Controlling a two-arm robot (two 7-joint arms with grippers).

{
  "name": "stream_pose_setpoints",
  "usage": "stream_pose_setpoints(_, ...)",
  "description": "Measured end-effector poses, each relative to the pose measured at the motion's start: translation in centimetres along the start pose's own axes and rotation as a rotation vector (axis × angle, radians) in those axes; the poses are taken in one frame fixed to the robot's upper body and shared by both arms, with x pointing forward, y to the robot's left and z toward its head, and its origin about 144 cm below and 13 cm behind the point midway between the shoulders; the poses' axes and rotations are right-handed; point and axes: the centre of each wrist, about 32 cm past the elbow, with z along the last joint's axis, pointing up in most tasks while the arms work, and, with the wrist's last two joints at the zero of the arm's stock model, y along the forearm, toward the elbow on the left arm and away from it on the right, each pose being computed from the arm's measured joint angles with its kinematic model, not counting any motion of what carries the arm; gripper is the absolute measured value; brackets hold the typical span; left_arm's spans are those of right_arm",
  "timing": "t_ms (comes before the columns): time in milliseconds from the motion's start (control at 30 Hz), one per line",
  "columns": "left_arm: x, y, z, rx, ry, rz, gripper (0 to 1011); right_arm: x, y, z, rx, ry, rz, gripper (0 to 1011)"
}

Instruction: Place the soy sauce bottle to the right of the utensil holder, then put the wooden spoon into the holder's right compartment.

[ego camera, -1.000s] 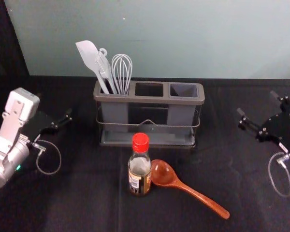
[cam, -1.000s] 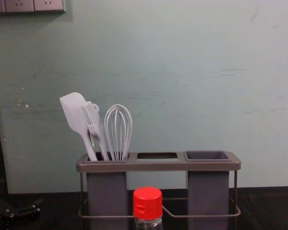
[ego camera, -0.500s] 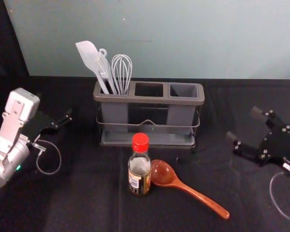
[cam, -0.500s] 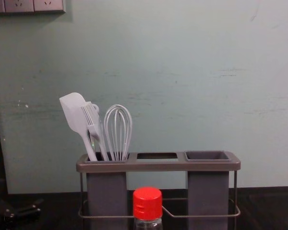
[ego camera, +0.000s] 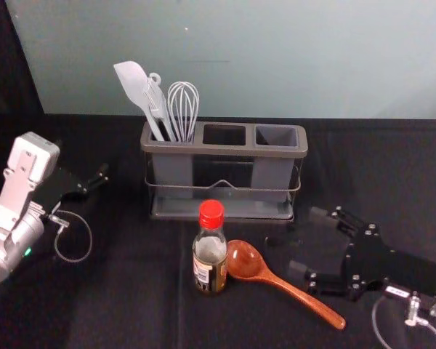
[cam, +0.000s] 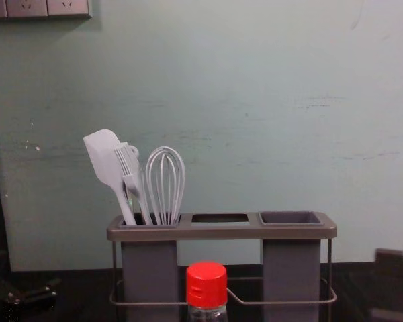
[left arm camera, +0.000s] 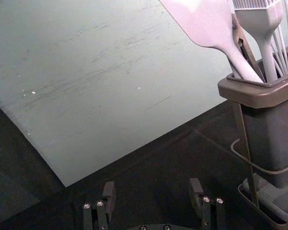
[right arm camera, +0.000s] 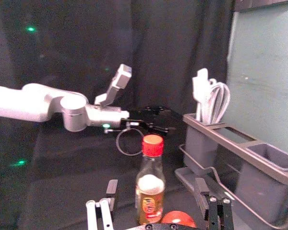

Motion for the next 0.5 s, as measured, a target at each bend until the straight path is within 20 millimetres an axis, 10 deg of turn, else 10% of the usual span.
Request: stream_pose_setpoints(500,0.0,0.0,0.0,0.000,0.000,0.000,1005,1.7,4.9,-1.1,-0.019,0.084,0.102,1004)
